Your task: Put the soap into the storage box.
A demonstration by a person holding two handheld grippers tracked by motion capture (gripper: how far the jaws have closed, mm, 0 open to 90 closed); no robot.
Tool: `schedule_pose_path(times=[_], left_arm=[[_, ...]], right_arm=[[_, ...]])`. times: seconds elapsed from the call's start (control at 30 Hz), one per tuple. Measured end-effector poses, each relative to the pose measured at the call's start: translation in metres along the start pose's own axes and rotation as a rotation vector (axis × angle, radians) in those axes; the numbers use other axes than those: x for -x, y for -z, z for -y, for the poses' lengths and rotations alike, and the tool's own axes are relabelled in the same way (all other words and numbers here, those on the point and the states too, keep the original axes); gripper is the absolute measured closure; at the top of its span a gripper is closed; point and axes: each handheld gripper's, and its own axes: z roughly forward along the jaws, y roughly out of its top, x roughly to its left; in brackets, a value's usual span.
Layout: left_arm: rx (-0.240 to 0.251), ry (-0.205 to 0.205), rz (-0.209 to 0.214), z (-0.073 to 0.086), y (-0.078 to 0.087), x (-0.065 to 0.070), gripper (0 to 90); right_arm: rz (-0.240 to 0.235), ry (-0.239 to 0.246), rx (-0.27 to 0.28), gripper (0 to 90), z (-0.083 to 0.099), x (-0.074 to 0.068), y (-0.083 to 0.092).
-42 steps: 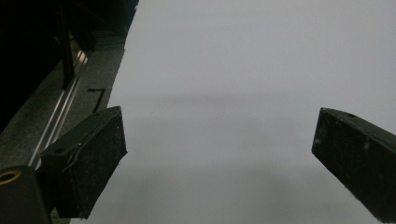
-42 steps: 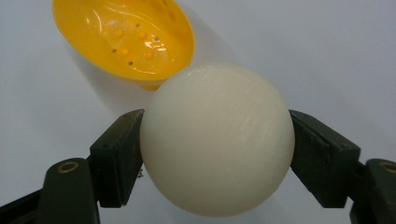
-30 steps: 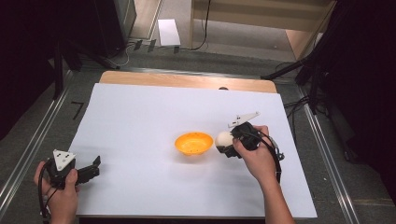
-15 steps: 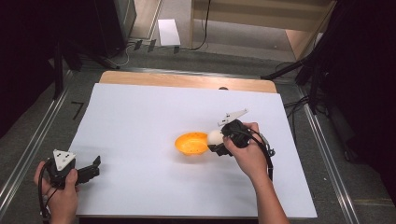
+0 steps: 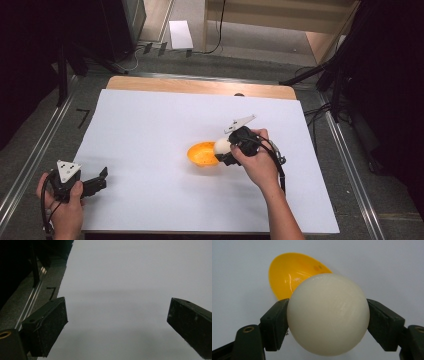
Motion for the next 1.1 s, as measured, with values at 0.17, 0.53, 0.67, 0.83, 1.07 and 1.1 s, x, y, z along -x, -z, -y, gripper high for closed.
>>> schedule_pose_path(times=[0.17, 0.53, 0.67, 0.83, 1.07, 1.1], left_arm=[[0.0, 0.0, 0.0, 0.0, 0.0, 0.0, 3.3], [0.0, 0.0, 0.001, 0.0, 0.0, 0.0, 3.3], [0.001, -0.001, 0.003, 0.0, 0.0, 0.0, 3.3], [0.0, 0.0, 0.003, 0.0, 0.0, 0.0, 3.3], [0.0, -0.001, 0.002, 0.0, 0.0, 0.0, 3.3], [0.001, -0.001, 0.003, 0.0, 0.0, 0.0, 3.3]], right_arm=[[-0.011, 0.009, -0.007, 24.3, -0.005, -0.004, -0.008], [-0.018, 0.029, -0.017, 24.3, -0.014, -0.011, -0.017], [-0.02, 0.033, -0.026, 24.3, -0.017, -0.014, -0.022], [-0.019, 0.043, -0.03, 24.3, -0.02, -0.016, -0.028], [-0.016, 0.053, -0.052, 24.3, -0.021, -0.018, -0.035], [-0.015, 0.054, -0.052, 24.3, -0.021, -0.018, -0.035]])
